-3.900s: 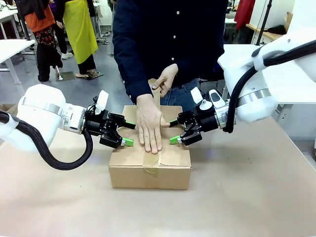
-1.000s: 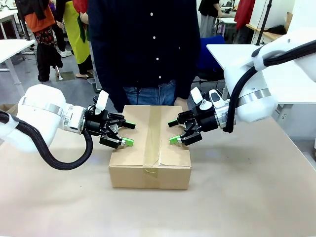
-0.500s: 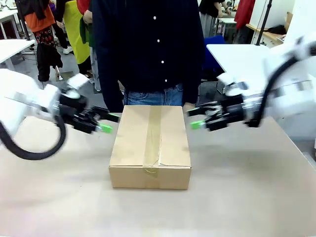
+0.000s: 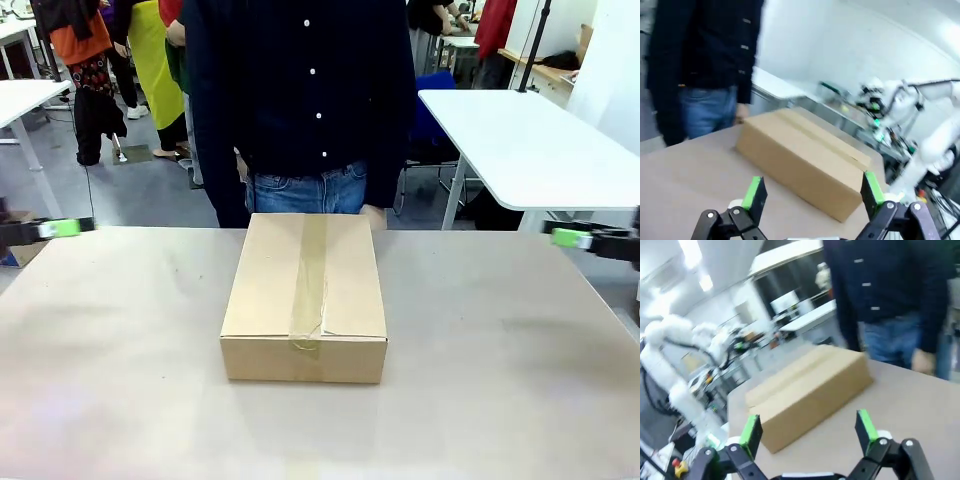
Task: Pack the gift set into the box.
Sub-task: Press and hold the closed box until the human finishes sealing it.
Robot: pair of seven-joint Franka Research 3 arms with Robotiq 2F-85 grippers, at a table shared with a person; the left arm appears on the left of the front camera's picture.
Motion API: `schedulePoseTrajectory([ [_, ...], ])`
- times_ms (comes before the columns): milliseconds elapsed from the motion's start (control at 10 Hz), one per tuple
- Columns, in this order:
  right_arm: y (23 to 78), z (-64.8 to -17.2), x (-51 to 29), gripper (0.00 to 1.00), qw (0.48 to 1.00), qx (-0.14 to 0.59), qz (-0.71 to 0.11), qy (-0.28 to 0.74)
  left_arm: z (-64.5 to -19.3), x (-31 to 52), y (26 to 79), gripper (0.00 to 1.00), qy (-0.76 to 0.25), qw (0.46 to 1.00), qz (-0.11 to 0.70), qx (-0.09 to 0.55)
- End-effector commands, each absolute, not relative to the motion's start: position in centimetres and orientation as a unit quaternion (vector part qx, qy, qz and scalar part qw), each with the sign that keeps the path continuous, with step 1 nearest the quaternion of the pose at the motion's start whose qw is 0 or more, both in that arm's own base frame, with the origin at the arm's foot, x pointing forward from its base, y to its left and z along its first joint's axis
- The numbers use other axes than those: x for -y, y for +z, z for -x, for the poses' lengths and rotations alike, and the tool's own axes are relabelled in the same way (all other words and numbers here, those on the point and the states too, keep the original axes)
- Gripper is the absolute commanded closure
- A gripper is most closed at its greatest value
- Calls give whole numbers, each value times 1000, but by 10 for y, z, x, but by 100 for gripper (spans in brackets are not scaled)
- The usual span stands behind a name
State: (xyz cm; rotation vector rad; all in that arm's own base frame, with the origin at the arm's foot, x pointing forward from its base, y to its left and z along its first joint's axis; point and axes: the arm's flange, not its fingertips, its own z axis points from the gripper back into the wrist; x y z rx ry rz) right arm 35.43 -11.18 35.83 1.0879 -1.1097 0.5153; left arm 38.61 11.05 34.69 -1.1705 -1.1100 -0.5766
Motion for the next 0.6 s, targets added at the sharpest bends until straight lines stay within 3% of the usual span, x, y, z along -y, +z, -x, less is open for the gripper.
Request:
schedulePoseTrajectory([
  [0, 374, -358, 80, 0, 670, 473, -501, 276, -401, -77, 363, 0, -308, 648, 529, 454],
  [500, 374, -358, 80, 0, 670, 473, -501, 276, -401, -77, 363, 0, -308, 648, 529, 454],
])
